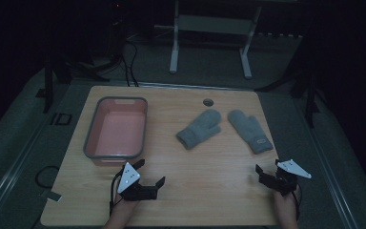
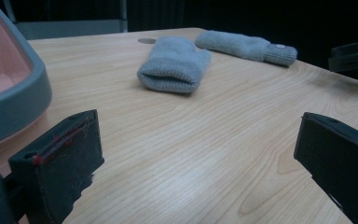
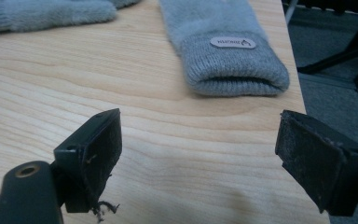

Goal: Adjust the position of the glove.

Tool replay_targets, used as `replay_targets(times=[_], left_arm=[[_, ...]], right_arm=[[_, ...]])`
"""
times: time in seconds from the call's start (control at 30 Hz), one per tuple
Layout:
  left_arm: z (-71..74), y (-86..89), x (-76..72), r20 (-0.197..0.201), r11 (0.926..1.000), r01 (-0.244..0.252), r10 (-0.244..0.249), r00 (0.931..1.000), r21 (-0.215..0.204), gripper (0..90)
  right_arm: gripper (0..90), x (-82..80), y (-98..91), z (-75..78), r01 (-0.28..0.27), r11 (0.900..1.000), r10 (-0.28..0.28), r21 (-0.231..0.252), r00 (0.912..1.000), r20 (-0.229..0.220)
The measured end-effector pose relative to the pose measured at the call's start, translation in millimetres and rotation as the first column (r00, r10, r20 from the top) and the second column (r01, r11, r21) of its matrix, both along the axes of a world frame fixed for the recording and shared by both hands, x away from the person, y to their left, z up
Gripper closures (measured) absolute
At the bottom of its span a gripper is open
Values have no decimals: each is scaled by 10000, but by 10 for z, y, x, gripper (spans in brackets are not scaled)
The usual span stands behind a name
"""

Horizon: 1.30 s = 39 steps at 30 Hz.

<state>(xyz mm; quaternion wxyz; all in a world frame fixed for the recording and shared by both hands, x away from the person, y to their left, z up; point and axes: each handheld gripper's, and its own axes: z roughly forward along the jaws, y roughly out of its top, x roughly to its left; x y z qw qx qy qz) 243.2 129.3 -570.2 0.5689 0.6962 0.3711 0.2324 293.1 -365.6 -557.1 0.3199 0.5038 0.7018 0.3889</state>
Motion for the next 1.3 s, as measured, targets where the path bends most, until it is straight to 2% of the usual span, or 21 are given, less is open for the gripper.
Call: replay_targets(times=[0.1,0.2,0.23,0.33,0.4,0.47,0.57,0.6,0.67,0.7,0.73,0.83,0.87,0.9,1.0,1.13,1.23,1.27,1.3], left_arm=[[1,1,1,-19,10000,3,-3,10000,-39,13],[6,8,-1,-18,9999,-49,49,10000,-99,13],[5,9,0,-36,9999,-60,60,10000,-115,13],[6,9,-2,-57,9999,-74,73,10000,-110,13],[7,10,-5,-28,9999,-79,79,10000,-102,13],[8,12,-8,-54,9999,-86,86,9999,-117,13],[10,14,-10,-48,9999,-103,103,9999,-86,13],[11,14,-10,-64,9999,-100,99,9999,-91,13],[12,13,-11,-53,9999,-101,101,9999,-86,13],[14,13,-11,-62,9999,-77,76,10000,-85,13],[16,13,-13,-71,9999,-62,61,10000,-87,13],[17,13,-12,-97,10000,-33,32,9999,-91,13],[15,14,-10,-105,10000,-35,34,9999,-82,13],[15,14,-10,-105,10000,-35,34,9999,-82,13],[15,20,-9,-136,9999,-5,3,9999,-134,13],[17,20,-10,-142,9999,30,-32,9999,-146,13],[17,19,-11,-175,9999,74,-76,9998,-130,13],[17,19,-11,-183,9999,87,-89,9998,-143,13],[17,18,-10,-202,9998,102,-105,9997,-156,13]], right_arm=[[158,9,13,-2,94,9999,-92,52,9993,-353],[158,17,34,20,9,10000,-13,-87,9986,-527],[158,39,52,73,-94,9997,77,-210,9970,-767],[159,60,51,145,-284,9992,262,-296,9970,-724],[159,94,24,194,-376,9990,350,-240,9944,-998],[159,108,-1,238,-360,9985,317,-420,9948,-969],[153,116,-28,281,-281,9987,236,-425,9944,-1026],[138,135,-55,326,-339,9994,327,-95,9937,-1068],[139,162,-68,375,-258,9994,289,240,9896,-1411],[139,162,-68,375,-258,9994,289,240,9896,-1411],[141,206,-76,437,-304,9970,416,709,9861,-1612],[135,270,-28,531,-492,9961,602,730,9857,-1571],[134,296,8,567,-479,9974,557,547,9867,-1526],[133,323,46,615,-698,9965,758,462,9863,-1463],[136,394,138,704,-1169,9919,1227,493,9831,-1359],[137,510,326,798,-1987,9800,1979,62,9726,-1218],[148,607,475,843,-2613,9652,2587,-61,9586,-1192],[158,646,536,857,-2856,9583,2828,-58,9514,-1215],[158,681,583,867,-2956,9553,2927,-68,9487,-1198]])
